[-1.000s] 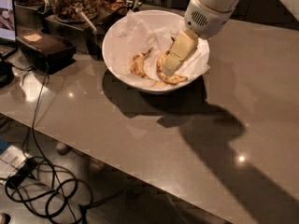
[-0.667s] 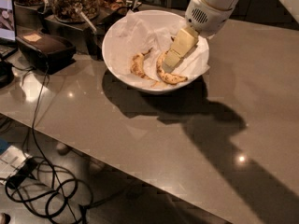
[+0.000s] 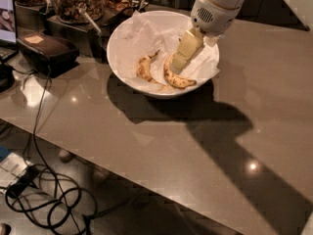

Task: Pick banana from white bowl

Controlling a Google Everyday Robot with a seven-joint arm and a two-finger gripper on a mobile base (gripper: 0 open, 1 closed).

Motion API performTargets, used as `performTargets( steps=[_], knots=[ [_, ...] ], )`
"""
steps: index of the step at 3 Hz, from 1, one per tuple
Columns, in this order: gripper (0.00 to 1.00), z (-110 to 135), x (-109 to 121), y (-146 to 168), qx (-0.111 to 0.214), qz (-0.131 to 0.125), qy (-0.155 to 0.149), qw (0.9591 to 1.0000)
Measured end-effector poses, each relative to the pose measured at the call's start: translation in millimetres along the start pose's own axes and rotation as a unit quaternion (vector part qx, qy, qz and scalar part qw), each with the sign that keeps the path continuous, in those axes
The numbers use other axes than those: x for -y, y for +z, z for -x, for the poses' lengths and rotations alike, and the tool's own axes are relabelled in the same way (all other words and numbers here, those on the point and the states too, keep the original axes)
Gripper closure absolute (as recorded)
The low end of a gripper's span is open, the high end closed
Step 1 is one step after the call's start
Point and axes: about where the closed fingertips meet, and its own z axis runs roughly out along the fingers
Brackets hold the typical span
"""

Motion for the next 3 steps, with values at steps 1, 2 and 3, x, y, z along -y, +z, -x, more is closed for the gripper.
performTargets(
  steps=[1, 2, 3],
  knots=[
    [0.23, 6, 0, 5, -0.009, -0.005, -0.009, 0.9999],
    [0.24, 13, 5, 13, -0.024, -0.016, -0.012, 0.9995],
    [0.26, 20, 12, 22, -0.038, -0.025, -0.011, 0.9989]
  ],
)
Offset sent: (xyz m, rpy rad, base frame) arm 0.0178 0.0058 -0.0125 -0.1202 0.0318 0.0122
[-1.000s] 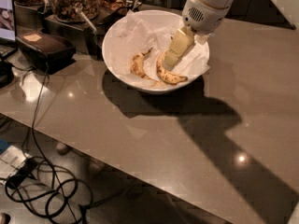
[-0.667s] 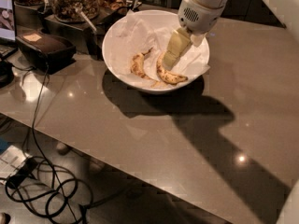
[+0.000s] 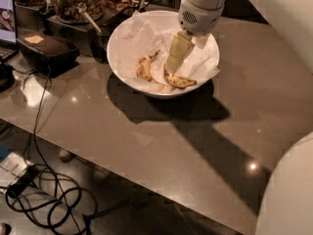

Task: Pick banana from white bowl

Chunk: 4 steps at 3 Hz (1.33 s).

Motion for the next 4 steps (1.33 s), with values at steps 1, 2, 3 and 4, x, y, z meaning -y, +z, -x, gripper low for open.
performTargets(
  steps=[1, 2, 3, 4],
  knots=[
    [0.30, 5, 5, 7, -0.009, -0.003, 0.002, 1.0000],
    [0.32, 9, 3, 14, -0.017, -0.003, -0.003, 0.9998],
    [0.34, 11, -4, 25, -0.028, 0.003, -0.016, 0.9995],
    [0.41, 13, -5, 29, -0.031, 0.006, -0.018, 0.9993]
  ],
)
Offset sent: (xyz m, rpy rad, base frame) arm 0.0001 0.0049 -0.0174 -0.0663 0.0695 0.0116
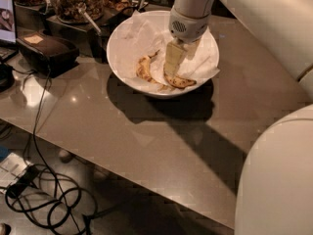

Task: Pick banana from white bowl

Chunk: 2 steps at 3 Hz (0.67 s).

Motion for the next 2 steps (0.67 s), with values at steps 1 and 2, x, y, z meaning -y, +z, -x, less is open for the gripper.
performTargets(
  steps=[1, 2],
  knots=[
    [0.41, 3.8, 3.4, 1.6, 0.000, 0.001, -0.001, 1.0000],
    [0.41, 9.2, 2.3, 3.8, -0.004, 0.000, -0.010, 0.9999]
  ],
)
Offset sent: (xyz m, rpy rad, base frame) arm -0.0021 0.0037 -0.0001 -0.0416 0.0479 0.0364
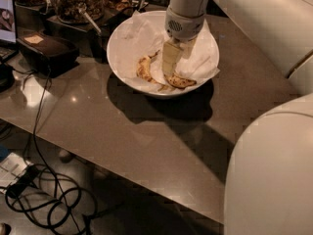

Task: Pick banana from white bowl

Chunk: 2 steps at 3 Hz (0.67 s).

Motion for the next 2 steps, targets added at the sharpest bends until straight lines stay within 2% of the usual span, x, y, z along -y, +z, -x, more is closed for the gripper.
performTargets(
  steps=[1, 2],
  knots=[
    [0.42, 8.1, -2.2, 6.5, -0.009, 0.000, -0.012, 0.9999],
    [0.45, 11.9, 3.9, 14.7, -0.016, 0.003, -0.008, 0.9998]
  ],
)
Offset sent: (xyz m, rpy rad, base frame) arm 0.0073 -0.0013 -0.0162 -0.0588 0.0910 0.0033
